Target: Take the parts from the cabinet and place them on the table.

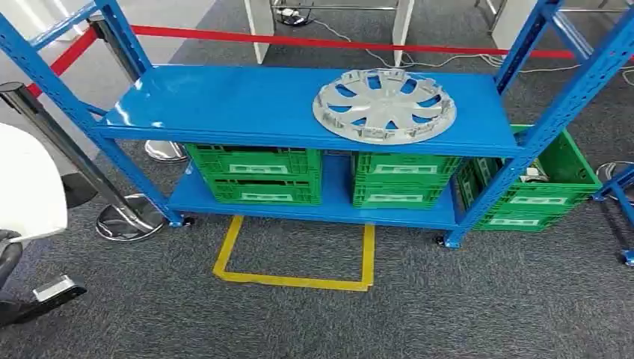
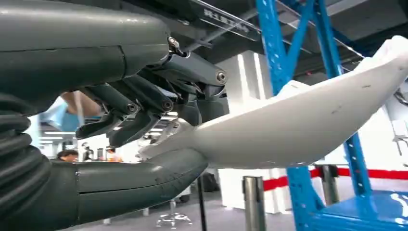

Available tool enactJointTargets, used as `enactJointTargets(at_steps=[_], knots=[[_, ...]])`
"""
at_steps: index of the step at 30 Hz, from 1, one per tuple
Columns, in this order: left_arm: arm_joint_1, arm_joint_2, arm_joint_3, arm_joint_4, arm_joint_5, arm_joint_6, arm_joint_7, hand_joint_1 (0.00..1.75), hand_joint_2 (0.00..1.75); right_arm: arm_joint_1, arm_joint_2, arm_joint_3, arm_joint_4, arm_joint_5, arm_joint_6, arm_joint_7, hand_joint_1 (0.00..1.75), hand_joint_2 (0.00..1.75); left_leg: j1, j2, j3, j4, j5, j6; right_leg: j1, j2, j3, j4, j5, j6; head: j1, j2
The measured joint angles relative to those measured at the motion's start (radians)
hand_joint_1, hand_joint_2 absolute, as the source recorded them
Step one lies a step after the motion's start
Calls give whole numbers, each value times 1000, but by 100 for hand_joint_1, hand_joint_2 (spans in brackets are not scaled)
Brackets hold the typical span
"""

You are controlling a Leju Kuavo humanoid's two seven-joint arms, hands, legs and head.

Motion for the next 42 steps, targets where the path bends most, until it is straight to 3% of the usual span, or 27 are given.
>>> enactJointTargets(at_steps=[2,3,4,6,7,9,13,15,17,18,20,22,23,24,25,28,29,30,32,33,34,35,36,38,39,40,42], knots=[[1,-2,0,0,0,-3,-3,175,175,-1,2,0,0,5,-1,4,0,0,6,0,-29,165,-95,-9,0,-1,-28,10,19,1,0,0],[1,-3,0,0,0,-5,-4,175,175,-2,3,0,0,6,-2,5,0,0,7,0,-35,222,-108,-12,0,-1,-40,19,26,2,0,0],[1,-4,0,0,1,-5,-5,175,175,-1,3,0,0,7,-2,6,0,0,11,0,-24,240,-86,-15,-1,-2,-65,30,34,3,-1,0],[0,-6,0,0,2,-6,-6,175,175,-2,6,0,1,10,-3,7,0,0,16,0,45,165,-17,-19,-2,-2,-99,50,45,8,0,0],[-1,-6,0,-1,3,-6,-6,175,175,-3,7,0,1,11,-3,7,0,0,19,0,119,55,14,-19,-4,-1,-116,63,49,13,-1,0],[-4,-6,0,-3,3,-5,-6,175,175,-5,8,-1,3,14,-5,7,0,0,13,-9,194,-78,-25,-14,1,0,-137,80,56,23,0,0],[-9,-9,-2,-5,3,-5,-6,175,175,-2,9,-1,5,16,-5,7,0,0,16,-7,177,-105,-18,19,0,8,-161,78,81,51,0,0],[-13,-10,-2,-7,3,-5,-6,175,175,-2,10,0,5,17,-5,6,0,0,15,-2,157,-102,0,44,-3,9,-193,143,-8,59,5,0],[-13,-13,-3,-8,3,-5,-8,175,175,-3,11,0,8,17,-7,8,0,0,10,0,133,-101,18,48,-3,9,-232,302,-110,62,4,0],[-15,-16,-3,-8,5,-5,-9,175,175,-3,11,-1,8,18,-8,8,0,0,7,1,123,-101,26,49,-3,9,-240,355,-127,62,5,0],[-16,-21,-5,-8,9,-5,-13,175,175,-3,13,-1,9,19,-11,12,0,0,0,1,101,-98,42,51,-2,9,-211,364,-80,57,5,0],[-17,-24,-5,-8,9,-5,-14,175,175,-4,13,-3,9,20,-13,14,0,0,-7,1,82,-96,58,51,3,9,-115,234,-3,40,5,0],[-18,-24,-5,-8,9,-5,-14,175,175,-5,13,-4,10,21,-13,14,0,0,-9,1,77,-96,65,50,8,10,-55,145,7,26,4,0],[-20,-25,-5,-8,9,-5,-15,175,175,-7,13,-6,10,21,-14,15,0,0,-14,1,72,-95,72,45,15,8,3,56,-17,13,4,0],[-21,-25,-5,-8,9,-5,-15,175,175,-8,13,-6,10,21,-15,15,0,0,-12,3,69,-94,84,40,12,7,24,14,-24,19,2,0],[-26,-24,-6,-9,10,-5,-16,175,175,-6,13,-6,10,21,-17,17,0,0,-9,2,54,-99,113,25,16,8,2,5,-6,17,5,0],[-26,-24,-6,-8,10,-5,-17,175,175,-6,15,-6,10,22,-16,18,0,0,-7,-3,45,-90,88,20,5,2,0,1,10,11,5,0],[-28,-24,-6,-8,10,-5,-18,175,175,-7,14,-6,11,22,-16,18,0,0,-7,-4,32,-58,33,13,5,3,-16,2,17,5,1,0],[-33,-24,-8,-8,10,-5,-18,175,175,-5,16,-6,11,23,-16,18,0,0,3,-4,5,88,-92,0,5,0,-42,8,38,0,-1,0],[-33,-24,-9,-8,10,-5,-19,175,175,-6,16,-6,12,23,-16,19,0,0,6,-4,-8,165,-124,-5,5,-1,-58,14,48,0,-1,0],[-33,-24,-10,-8,10,-5,-21,175,175,-6,17,-6,12,24,-16,18,0,0,9,-4,-11,214,-126,-9,4,-1,-75,21,55,1,-2,0],[-34,-24,-11,-8,10,-5,-21,175,175,-6,17,-6,13,23,-16,19,0,0,13,-4,7,224,-92,-15,2,-1,-98,33,64,4,-2,0],[-36,-24,-11,-8,10,-5,-21,175,175,-6,17,-6,14,23,-16,19,0,0,16,-4,34,199,-55,-18,0,-2,-115,42,69,8,-2,0],[-39,-24,-11,-8,10,-5,-21,175,175,-7,17,-6,14,24,-16,19,0,0,24,-4,140,55,-1,-26,-4,-1,-150,67,79,17,-2,0],[-42,-24,-11,-8,10,-5,-21,175,175,-6,17,-6,14,24,-16,19,0,0,29,-6,192,-23,-27,-28,-1,0,-161,77,83,23,-3,0],[-45,-23,-10,-9,10,-3,-22,175,175,-7,17,-7,14,25,-16,19,0,0,20,-11,232,-95,-53,-15,0,1,-171,88,89,30,-2,0],[-47,-24,-12,-9,12,-2,-24,175,175,-6,17,-7,14,27,-16,19,0,0,15,-10,216,-91,-50,4,-2,2,-180,84,111,45,-2,0]])
